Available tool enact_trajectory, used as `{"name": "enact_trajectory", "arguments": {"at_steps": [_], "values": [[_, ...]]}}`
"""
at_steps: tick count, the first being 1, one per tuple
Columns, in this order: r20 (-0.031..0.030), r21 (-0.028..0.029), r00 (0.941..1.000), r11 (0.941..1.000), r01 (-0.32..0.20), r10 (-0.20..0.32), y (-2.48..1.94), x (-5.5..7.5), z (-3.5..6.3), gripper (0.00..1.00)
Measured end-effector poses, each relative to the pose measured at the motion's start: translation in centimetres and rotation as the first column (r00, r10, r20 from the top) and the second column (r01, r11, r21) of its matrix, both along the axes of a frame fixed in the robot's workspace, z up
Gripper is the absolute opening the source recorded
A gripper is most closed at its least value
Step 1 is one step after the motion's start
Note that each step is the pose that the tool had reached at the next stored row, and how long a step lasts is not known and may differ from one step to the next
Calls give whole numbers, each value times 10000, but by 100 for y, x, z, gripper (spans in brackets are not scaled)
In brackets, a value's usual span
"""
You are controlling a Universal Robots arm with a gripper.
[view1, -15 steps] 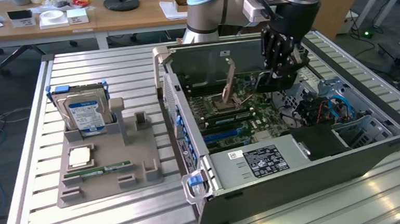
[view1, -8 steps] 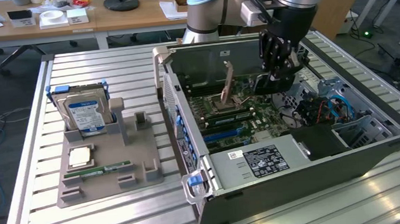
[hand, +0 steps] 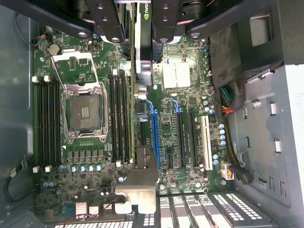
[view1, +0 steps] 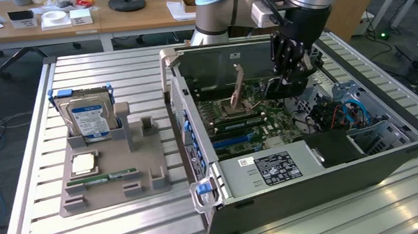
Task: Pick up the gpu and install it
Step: 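Insert the gpu into the slot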
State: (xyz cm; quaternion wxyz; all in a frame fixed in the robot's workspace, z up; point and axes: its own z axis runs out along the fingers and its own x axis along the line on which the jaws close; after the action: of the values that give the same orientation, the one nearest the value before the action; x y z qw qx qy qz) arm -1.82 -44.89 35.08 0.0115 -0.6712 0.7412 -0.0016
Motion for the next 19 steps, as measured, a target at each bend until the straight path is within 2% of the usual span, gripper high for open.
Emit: {"name": "enact_trajectory", "arguments": {"at_steps": [13,19], "values": [[1,0,10000,10000,-7,7,-13,-108,-3,27],[1,0,10000,10000,-61,61,-15,-133,-47,27]]}}
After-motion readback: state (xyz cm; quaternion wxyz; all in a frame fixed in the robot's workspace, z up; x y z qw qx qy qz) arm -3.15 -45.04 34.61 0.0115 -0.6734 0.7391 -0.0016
